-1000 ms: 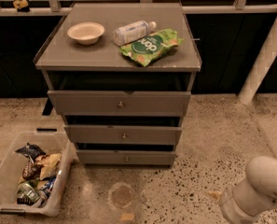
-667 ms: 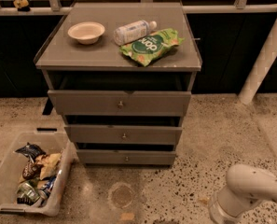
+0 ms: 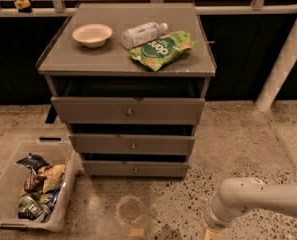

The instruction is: Open bottom drawer

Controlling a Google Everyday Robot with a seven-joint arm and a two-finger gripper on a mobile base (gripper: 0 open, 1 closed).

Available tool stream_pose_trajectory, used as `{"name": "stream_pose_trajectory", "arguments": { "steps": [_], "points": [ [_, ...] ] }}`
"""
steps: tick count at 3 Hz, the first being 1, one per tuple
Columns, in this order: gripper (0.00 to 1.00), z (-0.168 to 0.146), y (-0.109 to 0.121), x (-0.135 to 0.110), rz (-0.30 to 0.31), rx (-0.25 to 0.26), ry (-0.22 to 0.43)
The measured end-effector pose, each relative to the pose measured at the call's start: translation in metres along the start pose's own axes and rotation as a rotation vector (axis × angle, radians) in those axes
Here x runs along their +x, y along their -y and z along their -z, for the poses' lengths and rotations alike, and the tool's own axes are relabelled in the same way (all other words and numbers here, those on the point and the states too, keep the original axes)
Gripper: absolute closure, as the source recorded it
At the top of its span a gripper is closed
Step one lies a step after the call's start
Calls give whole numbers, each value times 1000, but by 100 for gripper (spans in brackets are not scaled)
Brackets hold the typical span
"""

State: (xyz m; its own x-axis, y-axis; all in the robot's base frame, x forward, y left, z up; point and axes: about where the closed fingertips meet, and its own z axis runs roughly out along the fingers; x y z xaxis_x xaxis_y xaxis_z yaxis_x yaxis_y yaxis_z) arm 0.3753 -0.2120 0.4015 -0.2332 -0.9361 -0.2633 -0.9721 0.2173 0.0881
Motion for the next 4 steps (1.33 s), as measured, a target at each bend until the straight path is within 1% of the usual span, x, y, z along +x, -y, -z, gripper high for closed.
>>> {"name": "stream_pose_trajectory", "arguments": {
  "steps": [1,2,3,4],
  "points": [
    [0,0,11,-5,-16,41,22],
    [0,-1,10,-5,-14,38,20],
    [0,-7,11,0,-34,33,-1],
    [0,-27,51,20,-49,82,-56]
  ]
}}
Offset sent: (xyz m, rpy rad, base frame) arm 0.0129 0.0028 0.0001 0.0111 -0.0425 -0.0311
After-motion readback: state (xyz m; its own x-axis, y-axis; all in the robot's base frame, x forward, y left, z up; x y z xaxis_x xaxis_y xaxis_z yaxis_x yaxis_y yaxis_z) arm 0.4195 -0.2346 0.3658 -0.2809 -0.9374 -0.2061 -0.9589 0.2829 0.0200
